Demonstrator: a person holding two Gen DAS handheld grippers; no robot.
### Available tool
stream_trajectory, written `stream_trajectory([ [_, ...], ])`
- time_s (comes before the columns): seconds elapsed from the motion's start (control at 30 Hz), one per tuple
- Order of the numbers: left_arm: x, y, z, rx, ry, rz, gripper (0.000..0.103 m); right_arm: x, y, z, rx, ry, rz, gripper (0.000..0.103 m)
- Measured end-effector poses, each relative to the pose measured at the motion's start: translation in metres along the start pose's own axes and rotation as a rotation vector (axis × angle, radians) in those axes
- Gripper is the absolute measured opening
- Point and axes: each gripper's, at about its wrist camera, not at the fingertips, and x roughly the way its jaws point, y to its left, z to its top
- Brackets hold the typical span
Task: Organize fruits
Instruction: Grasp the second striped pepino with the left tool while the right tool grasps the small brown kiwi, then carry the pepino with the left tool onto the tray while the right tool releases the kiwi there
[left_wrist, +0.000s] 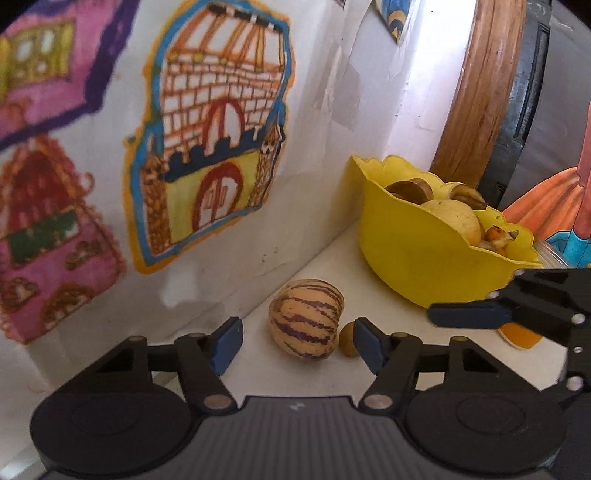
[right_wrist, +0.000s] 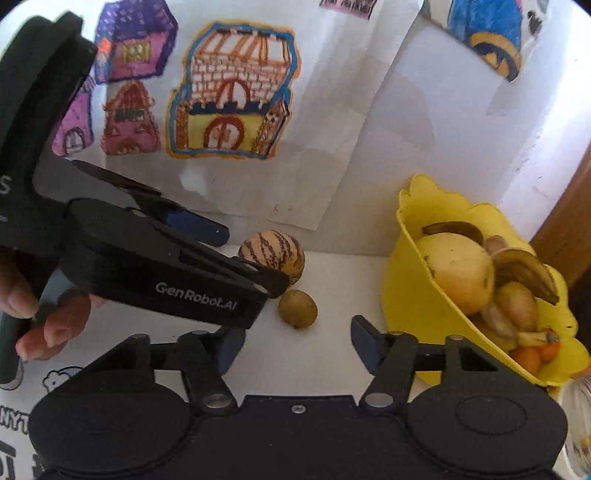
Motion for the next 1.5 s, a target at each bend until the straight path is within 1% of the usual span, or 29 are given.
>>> stream_trajectory([
  [0.07,0.007,-0.001,0.001,-0.004,0.009,-0.008,0.070,0.008,-0.002,0.001,-0.002,0.010,0.009,0.057],
  [0.13,0.012,-0.003,0.002,-0.004,0.004,-0.010,0.066,0.015,-0.005,0.003,0.001,0.011,0.017,0.057],
  [0.33,0.020,-0.003,0.004,-0.016,0.001,-0.024,0.062,0.034,-0.009,0.007,-0.008,0.013,0.061,0.057],
  [0.37,0.021,-0.002,0.006,-0.019,0.001,-0.022,0.058,0.038,-0.009,0.007,-0.013,0.023,0.070,0.053],
  [0.4,0.023,-0.002,0.006,-0.022,0.000,-0.022,0.057,0.040,-0.009,0.007,-0.020,0.025,0.076,0.051],
  [0.43,0.023,0.000,0.006,-0.024,0.000,-0.026,0.054,0.042,-0.010,0.009,-0.023,0.023,0.080,0.049],
  [0.47,0.023,0.001,0.007,-0.026,-0.002,-0.031,0.051,0.043,-0.010,0.010,-0.025,0.023,0.084,0.042],
  [0.5,0.023,0.002,0.006,-0.027,-0.004,-0.035,0.050,0.043,-0.010,0.010,-0.029,0.022,0.087,0.035],
  [0.53,0.023,0.001,0.006,-0.026,-0.005,-0.034,0.050,0.044,-0.010,0.011,-0.036,0.020,0.085,0.032],
  [0.57,0.022,0.001,0.006,-0.024,-0.006,-0.032,0.049,0.045,-0.009,0.010,-0.045,0.019,0.076,0.026],
  [0.7,0.017,0.000,0.004,-0.012,-0.009,-0.031,0.049,0.043,-0.004,0.006,-0.059,0.017,0.049,0.026],
  [0.8,0.012,0.000,0.003,-0.013,-0.001,-0.039,0.049,0.034,0.002,0.002,-0.066,0.024,0.026,0.026],
  [1.03,-0.017,-0.004,-0.016,0.013,0.006,-0.079,0.049,-0.007,0.019,-0.007,-0.060,0.031,-0.012,0.026],
  [1.17,-0.040,-0.009,-0.029,0.027,0.006,-0.109,0.049,-0.040,0.028,-0.018,-0.019,0.015,-0.034,0.026],
  [1.3,-0.068,-0.017,-0.040,0.042,0.006,-0.145,0.049,-0.081,0.042,-0.035,0.036,-0.008,-0.064,0.026],
  [1.5,-0.123,-0.032,-0.059,0.067,-0.009,-0.238,0.049,-0.155,0.056,-0.068,0.121,-0.060,-0.113,0.026],
])
